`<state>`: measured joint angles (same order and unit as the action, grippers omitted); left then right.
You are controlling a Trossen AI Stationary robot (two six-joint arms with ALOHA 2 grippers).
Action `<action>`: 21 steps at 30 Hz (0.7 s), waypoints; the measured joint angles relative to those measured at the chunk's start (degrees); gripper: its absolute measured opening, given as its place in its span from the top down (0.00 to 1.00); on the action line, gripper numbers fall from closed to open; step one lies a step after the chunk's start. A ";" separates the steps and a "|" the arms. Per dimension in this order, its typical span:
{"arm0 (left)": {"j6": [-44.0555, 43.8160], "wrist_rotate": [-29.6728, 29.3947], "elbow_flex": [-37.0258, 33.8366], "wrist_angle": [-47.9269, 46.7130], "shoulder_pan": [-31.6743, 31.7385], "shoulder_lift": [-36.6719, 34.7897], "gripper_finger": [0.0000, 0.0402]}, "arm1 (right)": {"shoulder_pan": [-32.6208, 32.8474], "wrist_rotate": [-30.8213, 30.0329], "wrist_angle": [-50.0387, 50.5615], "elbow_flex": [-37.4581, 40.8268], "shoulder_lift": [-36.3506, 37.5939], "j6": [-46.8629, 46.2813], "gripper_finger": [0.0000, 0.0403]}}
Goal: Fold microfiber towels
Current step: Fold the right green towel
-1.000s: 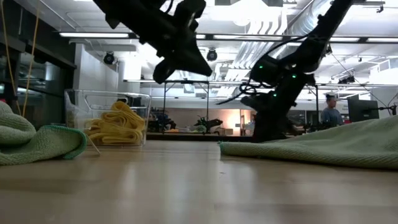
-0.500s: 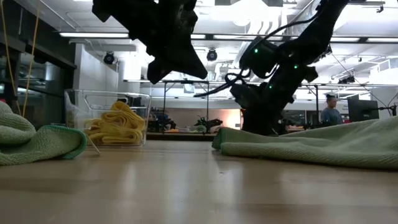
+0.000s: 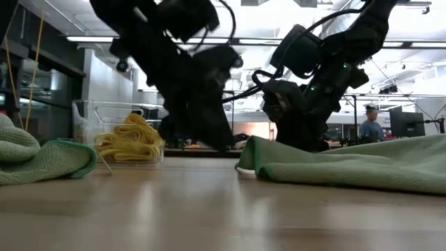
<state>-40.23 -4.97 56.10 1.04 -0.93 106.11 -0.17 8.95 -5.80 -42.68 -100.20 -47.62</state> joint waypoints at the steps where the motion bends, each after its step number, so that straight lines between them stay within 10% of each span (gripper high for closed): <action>1: -0.71 0.00 -0.04 0.42 0.00 0.67 0.71 | 0.06 0.47 -0.09 0.00 -0.02 0.00 1.00; 21: 41.65 1.71 0.00 6.80 1.30 5.54 0.50 | -0.10 8.22 -1.34 0.00 0.11 4.79 1.00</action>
<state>1.43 -3.26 56.10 7.84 0.37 111.65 -0.27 17.17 -7.14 -42.68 -100.09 -42.83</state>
